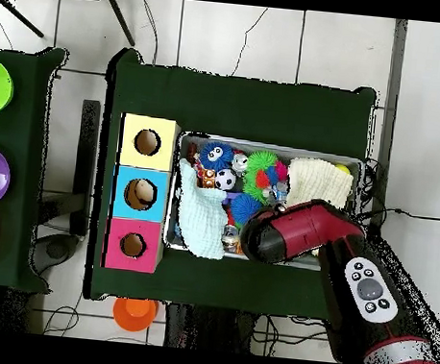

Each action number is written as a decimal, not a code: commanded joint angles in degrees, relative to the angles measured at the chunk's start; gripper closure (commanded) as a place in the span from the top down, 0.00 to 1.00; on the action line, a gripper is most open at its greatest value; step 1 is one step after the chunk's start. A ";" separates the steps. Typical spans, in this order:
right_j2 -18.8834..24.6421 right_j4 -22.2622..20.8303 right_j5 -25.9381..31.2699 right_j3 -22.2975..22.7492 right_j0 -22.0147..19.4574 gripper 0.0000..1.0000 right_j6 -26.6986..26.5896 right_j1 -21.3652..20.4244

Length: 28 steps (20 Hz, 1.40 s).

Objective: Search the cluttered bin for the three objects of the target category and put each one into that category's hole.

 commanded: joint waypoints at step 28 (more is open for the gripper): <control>-3.87 -7.15 -0.56 -3.04 6.49 1.00 -0.96 -1.90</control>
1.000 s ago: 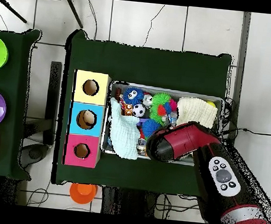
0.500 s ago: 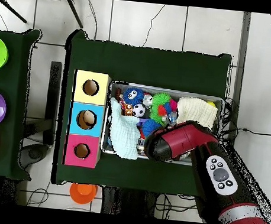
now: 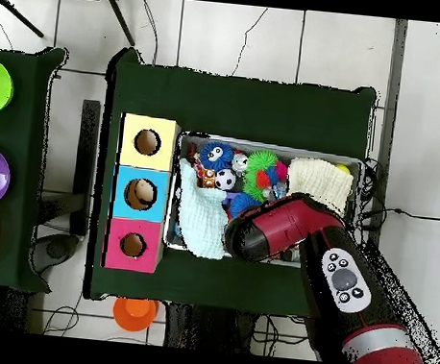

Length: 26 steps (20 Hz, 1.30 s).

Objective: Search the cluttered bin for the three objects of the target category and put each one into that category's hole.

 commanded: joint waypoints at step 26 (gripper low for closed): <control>-10.23 -9.72 -4.55 -6.04 9.82 1.00 6.05 -1.85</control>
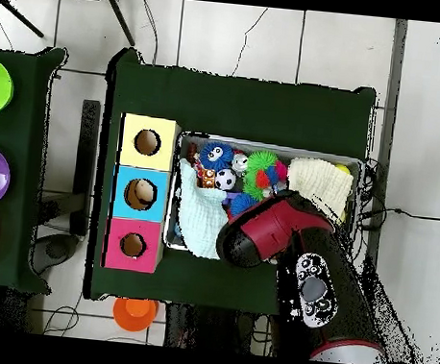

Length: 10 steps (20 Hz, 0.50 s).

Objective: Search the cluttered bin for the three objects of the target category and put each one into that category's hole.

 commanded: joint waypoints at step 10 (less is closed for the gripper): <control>-4.66 -3.96 -10.30 -4.33 2.15 1.00 7.58 3.39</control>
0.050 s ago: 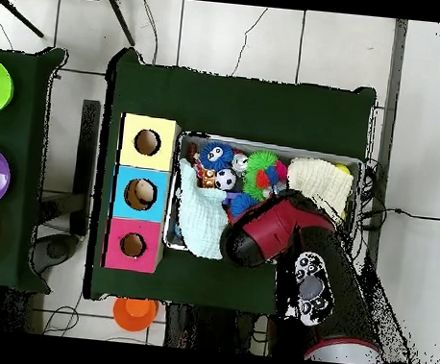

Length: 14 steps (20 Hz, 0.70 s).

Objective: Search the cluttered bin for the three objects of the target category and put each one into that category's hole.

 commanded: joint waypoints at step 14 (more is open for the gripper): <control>-5.04 -1.34 -7.82 -3.68 1.94 1.00 7.12 4.88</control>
